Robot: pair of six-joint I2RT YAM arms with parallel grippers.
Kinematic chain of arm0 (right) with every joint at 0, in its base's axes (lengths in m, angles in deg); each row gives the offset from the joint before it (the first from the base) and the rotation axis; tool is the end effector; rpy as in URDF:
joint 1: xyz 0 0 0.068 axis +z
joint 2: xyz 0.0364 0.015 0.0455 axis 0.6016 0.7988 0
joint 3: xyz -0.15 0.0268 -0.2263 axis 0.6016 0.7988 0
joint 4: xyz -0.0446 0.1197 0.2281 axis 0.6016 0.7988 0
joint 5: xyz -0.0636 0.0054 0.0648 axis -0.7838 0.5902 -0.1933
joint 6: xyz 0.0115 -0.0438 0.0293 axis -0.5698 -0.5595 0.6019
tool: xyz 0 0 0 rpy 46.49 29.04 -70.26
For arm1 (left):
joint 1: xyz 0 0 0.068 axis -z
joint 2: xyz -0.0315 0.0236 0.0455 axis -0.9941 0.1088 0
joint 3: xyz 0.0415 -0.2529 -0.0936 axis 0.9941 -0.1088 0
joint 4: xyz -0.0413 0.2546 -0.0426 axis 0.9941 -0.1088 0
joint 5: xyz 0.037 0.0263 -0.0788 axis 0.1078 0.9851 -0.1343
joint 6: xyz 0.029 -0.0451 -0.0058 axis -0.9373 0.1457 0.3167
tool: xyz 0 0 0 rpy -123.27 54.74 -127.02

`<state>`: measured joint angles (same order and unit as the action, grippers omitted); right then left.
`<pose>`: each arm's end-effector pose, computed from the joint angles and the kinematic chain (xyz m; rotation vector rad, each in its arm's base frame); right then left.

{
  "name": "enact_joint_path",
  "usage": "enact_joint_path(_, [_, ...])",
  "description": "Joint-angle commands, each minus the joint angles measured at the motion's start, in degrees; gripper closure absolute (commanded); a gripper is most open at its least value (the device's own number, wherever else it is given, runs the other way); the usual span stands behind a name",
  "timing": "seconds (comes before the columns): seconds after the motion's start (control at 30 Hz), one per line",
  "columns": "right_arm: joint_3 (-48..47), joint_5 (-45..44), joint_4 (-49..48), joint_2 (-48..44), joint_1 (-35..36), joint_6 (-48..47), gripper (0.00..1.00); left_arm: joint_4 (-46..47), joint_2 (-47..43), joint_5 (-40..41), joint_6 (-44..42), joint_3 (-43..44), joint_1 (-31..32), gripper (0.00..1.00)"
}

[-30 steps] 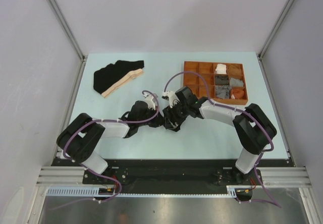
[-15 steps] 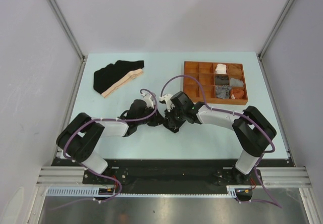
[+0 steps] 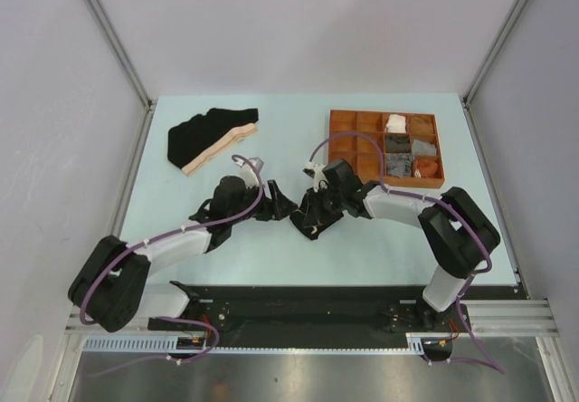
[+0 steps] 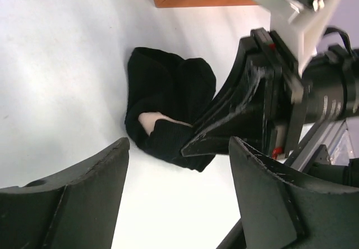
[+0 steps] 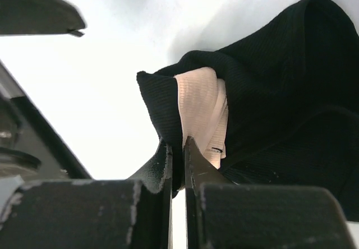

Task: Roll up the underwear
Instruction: Roll the underwear to the center of the board.

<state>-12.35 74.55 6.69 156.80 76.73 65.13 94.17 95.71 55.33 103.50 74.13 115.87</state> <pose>0.2565 0.2308 0.1701 -0.7545 2.4453 0.8691 0.2191 -0.1492 0.1914 0.1199 2.1451 -1.0109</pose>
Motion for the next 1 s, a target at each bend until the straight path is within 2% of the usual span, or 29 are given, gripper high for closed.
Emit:
enact_joint_path(0.0, [1.76,7.14,-3.44,-2.35,-1.51,7.48,1.0,-1.14,-3.3,1.27,-3.24,-3.23,-0.39,0.24])
enact_joint_path(0.13, [2.9,6.61,-3.71,-2.61,-3.79,9.51,1.0,1.41,-3.05,0.57,-4.57,-5.34,-0.3,0.23])
enact_joint_path(0.3, [5.8,5.21,-4.59,-3.58,-7.4,11.26,1.0,6.58,1.61,-1.98,-4.48,-5.08,-0.3,0.24])
enact_joint_path(0.67, [7.74,2.93,-5.82,-0.51,-10.04,11.97,1.0,15.12,13.91,-6.55,-5.01,0.54,0.84,0.25])
enact_joint_path(0.97, [8.53,4.06,-6.61,0.72,-11.36,11.18,1.0,20.84,21.64,-5.76,-3.43,3.0,0.93,0.25])
